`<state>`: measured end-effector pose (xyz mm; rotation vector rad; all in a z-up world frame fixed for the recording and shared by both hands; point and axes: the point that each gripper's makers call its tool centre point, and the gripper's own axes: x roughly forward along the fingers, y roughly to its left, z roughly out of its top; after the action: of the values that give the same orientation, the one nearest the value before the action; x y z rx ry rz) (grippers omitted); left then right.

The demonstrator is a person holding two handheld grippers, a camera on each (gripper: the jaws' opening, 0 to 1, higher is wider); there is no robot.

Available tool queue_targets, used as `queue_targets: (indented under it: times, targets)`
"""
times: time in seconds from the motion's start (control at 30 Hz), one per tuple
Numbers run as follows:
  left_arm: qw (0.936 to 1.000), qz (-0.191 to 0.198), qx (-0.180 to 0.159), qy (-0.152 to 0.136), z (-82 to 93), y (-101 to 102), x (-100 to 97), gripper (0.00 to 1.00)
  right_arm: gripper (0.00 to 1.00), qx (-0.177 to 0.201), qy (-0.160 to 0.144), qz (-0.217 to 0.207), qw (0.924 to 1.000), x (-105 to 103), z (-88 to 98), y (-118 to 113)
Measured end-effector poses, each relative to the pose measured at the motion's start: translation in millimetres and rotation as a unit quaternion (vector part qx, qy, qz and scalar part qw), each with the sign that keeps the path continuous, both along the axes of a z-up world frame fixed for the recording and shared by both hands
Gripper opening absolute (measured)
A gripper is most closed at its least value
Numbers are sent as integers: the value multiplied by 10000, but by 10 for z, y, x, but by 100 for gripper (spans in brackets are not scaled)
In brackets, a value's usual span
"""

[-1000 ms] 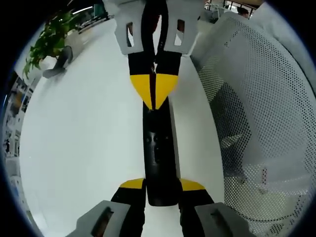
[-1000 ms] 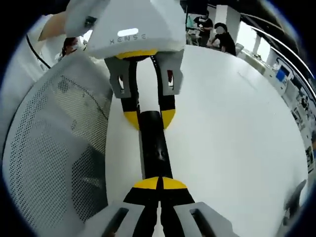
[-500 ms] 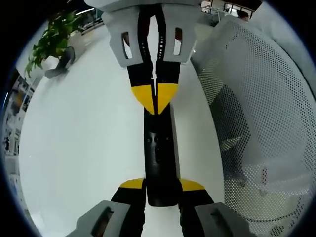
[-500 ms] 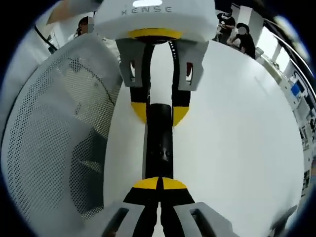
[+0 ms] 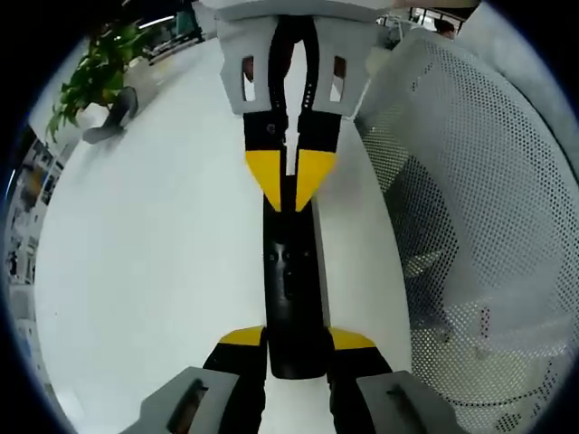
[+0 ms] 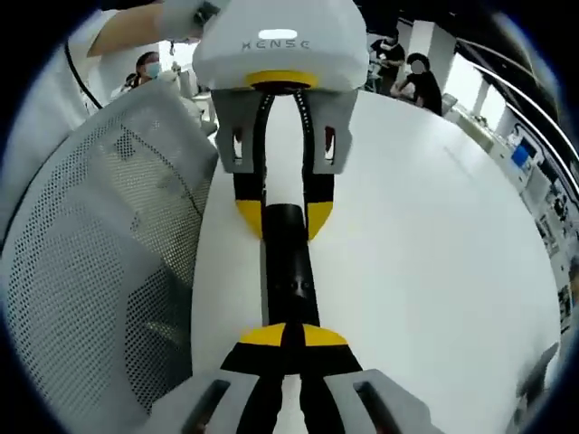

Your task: Press the specified remote control buttons in sequence, fully releasing each button before pressing the next.

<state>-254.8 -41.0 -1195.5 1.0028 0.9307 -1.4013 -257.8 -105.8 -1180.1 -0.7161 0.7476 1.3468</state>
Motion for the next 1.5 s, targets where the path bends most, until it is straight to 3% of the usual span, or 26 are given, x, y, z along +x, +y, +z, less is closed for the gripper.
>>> queue_targets:
  times: [0.17,0.33,0.47,0.6,0.8,0.87,0.93,1.1,1.27,1.5]
  targets:
    - [10000,9,-17,-3,0,-1,-3,24,7,-127,-38,125,9998,16,-15,23]
    - [10000,4,-46,-3,0,0,-5,24,7,-294,222,122,9992,27,-18,31]
    - [10000,3,-73,-7,1,4,-5,24,5,-775,464,56,9959,54,-38,44]
    - [10000,5,-74,12,1,4,-2,24,6,-1096,384,199,9930,45,-59,76]
    - [9996,64,-283,47,3,13,0,24,6,-350,56,158,9992,51,-32,67]
    - [9994,84,-338,55,1,9,3,24,6,-12,183,-126,9998,62,-25,62]
    - [9994,81,-344,52,-3,0,7,24,6,94,32,68,9999,55,-21,58]
    - [9996,45,-281,43,-10,-2,11,24,7,88,-133,324,9993,44,-11,111]
    - [9996,48,-282,47,-11,0,11,24,7,-103,-9,494,9987,45,-11,133]
    - [9995,45,-301,55,-11,2,12,24,7,-828,-73,865,9928,35,-38,144]
